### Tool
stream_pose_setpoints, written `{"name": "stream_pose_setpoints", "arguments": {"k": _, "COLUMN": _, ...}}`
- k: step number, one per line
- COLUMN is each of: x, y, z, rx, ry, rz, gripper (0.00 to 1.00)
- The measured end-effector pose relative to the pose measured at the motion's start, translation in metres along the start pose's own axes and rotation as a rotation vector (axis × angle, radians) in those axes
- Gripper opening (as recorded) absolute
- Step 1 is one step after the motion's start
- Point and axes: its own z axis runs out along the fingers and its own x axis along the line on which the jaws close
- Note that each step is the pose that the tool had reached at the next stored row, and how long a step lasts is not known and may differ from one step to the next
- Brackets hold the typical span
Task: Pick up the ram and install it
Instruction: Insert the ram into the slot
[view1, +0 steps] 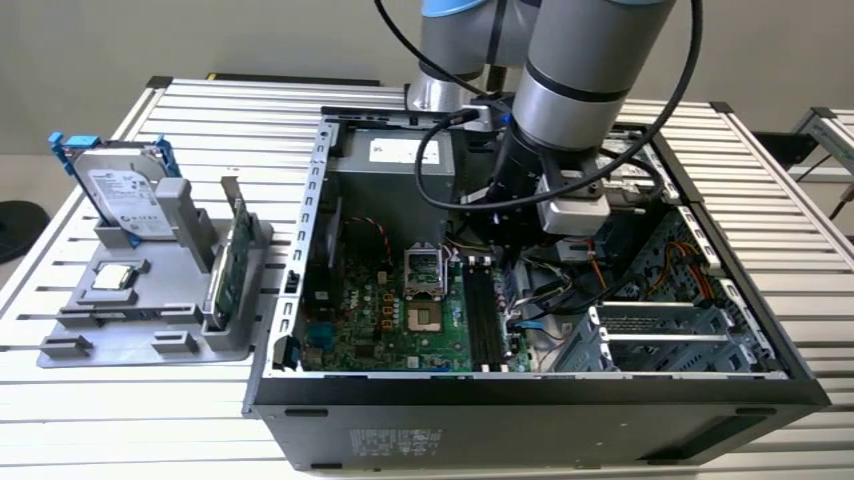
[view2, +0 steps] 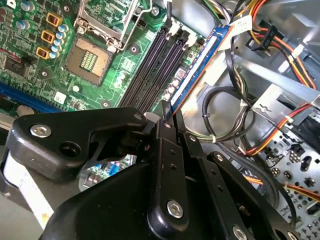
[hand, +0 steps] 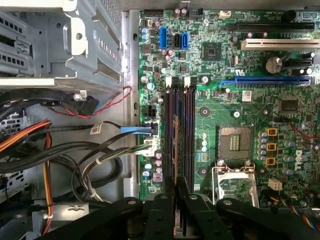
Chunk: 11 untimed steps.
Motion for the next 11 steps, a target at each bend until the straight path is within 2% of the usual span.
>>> {"name": "stream_pose_setpoints", "arguments": {"k": 4, "x": 0.0001, "y": 0.0001, "z": 0.0004, "rx": -0.0002, "ry": -0.0046, "rz": 0.003, "gripper": 0.00}}
{"name": "stream_pose_setpoints", "arguments": {"k": 11, "x": 0.0007, "y": 0.0028, "z": 0.0042, "rx": 0.0001, "ry": -0.0069, "rz": 0.022, "gripper": 0.00}}
